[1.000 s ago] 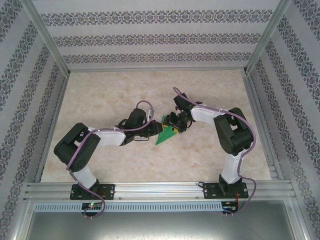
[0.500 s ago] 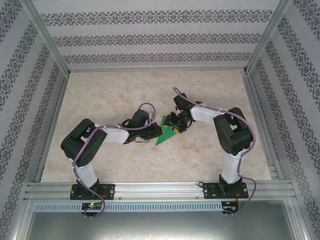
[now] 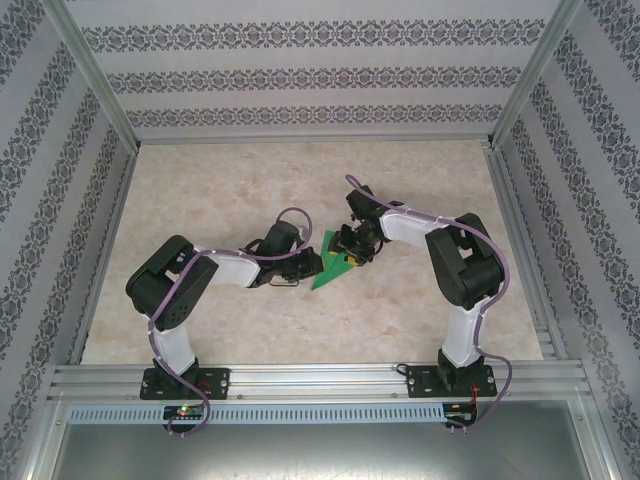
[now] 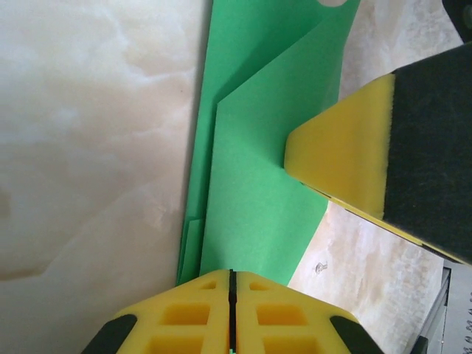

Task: Fold a paper plane with a square sheet of paper (pick it up from the middle)
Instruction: Fourth fold the wing at the center of the table.

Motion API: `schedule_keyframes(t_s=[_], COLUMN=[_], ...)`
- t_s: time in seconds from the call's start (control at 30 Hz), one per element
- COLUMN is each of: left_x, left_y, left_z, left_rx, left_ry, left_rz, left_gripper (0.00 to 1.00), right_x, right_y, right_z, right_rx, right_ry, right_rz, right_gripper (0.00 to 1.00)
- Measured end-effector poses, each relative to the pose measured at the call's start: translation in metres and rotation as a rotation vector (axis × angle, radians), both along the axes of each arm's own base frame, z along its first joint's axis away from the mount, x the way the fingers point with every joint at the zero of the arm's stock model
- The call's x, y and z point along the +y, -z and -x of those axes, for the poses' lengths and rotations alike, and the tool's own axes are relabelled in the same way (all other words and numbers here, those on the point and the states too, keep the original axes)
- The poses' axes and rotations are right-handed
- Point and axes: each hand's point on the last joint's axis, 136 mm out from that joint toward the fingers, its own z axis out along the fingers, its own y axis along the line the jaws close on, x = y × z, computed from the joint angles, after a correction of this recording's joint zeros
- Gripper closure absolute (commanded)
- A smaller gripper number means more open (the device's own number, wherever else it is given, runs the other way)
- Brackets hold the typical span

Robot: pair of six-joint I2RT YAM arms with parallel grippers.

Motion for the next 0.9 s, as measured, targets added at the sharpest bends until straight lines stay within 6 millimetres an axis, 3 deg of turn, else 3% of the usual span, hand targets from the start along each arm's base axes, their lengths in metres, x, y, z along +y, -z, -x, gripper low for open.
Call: schedule_keyframes(t_s=[0.23, 0.5, 0.9], left_x=[0.001, -0.006, -0.017], left_y=[-0.004, -0.040, -0.035], left_z=[0.001, 0.003, 0.016], left_rx=[-0.001, -0.056, -0.001], left_ry=[-0.002, 0.016, 0.040], left_rz=[-0.002, 0.057, 0.072], left_gripper=[0.80, 0.78, 0.78], right_x=[0.000, 0.000, 0.000], right_y=[0.001, 0.001, 0.001], right_z=[0.000, 0.000, 0.001], right_rx=[0.002, 0.005, 0.009], right_ry=[0.000, 0.000, 0.000], right_rz=[0.001, 0.003, 0.005], right_gripper=[0.51, 0.52, 0.52])
